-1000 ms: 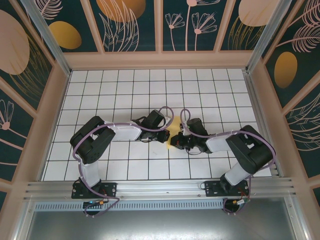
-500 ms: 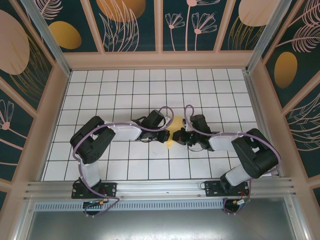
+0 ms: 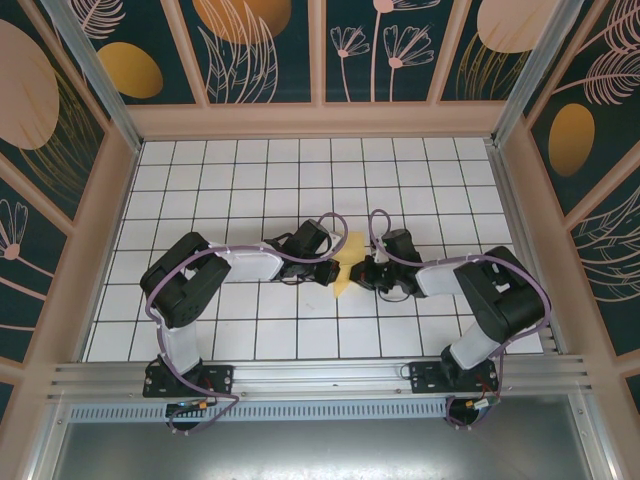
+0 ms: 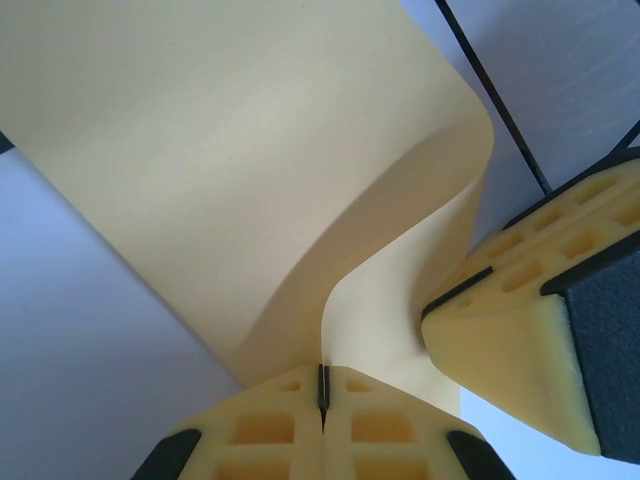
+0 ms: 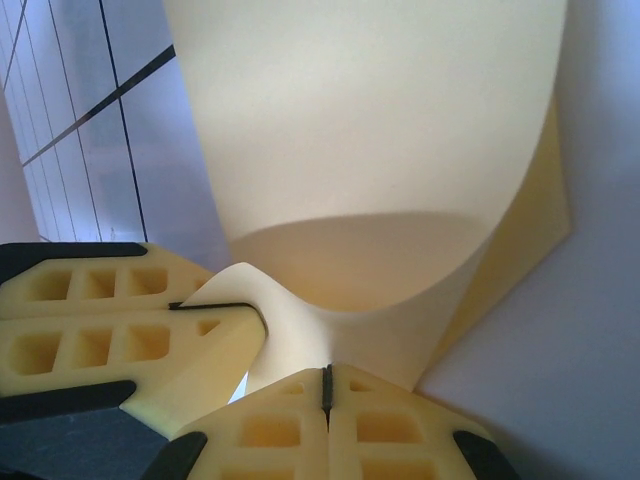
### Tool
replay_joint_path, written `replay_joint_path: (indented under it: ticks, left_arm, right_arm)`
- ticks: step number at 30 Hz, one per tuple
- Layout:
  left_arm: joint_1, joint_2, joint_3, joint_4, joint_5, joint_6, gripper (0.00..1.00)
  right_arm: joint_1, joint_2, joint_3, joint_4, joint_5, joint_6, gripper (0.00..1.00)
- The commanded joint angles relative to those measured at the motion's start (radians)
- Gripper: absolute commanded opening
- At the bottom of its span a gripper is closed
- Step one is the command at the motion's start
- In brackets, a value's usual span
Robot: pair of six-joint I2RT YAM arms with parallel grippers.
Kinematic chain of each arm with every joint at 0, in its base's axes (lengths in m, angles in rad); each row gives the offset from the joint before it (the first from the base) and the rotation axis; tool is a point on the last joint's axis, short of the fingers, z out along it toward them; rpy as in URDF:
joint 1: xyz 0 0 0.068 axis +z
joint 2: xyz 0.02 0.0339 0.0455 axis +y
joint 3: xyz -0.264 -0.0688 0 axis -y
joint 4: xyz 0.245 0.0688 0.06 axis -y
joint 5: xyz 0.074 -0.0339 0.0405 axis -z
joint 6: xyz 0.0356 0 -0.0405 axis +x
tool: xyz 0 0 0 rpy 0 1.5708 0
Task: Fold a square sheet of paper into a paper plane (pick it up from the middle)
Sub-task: Third fold the triangle at the center of the table.
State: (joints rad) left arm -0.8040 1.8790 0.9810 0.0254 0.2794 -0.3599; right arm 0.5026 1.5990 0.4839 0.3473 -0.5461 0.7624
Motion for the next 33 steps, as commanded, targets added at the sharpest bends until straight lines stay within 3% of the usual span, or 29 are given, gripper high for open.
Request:
replay_joint_path:
  ticks: [1, 9, 15, 24, 33]
  left_arm:
    - [0.004, 0.043, -0.015, -0.050, -0.025, 0.014, 0.07]
    - [0.006, 0.044, -0.014, -0.054, -0.026, 0.015, 0.07]
    - [0.005, 0.045, -0.014, -0.055, -0.026, 0.016, 0.07]
    - [0.005, 0.044, -0.015, -0.061, -0.030, 0.019, 0.06]
    - [0.004, 0.045, -0.015, -0.065, -0.031, 0.022, 0.06]
  right_arm:
    - [-0.012, 0.014, 0.004, -0.036, 0.029, -0.034, 0.00]
    - [-0.036, -0.103, 0.057, -0.064, -0.005, -0.052, 0.00]
    - [-0.076, -0.026, 0.066, -0.013, -0.053, -0.055, 0.00]
    - [-0.093, 0.081, 0.042, -0.005, -0.016, -0.065, 0.00]
    - [-0.134, -0.049, 0.100, -0.073, -0.051, -0.101, 0.00]
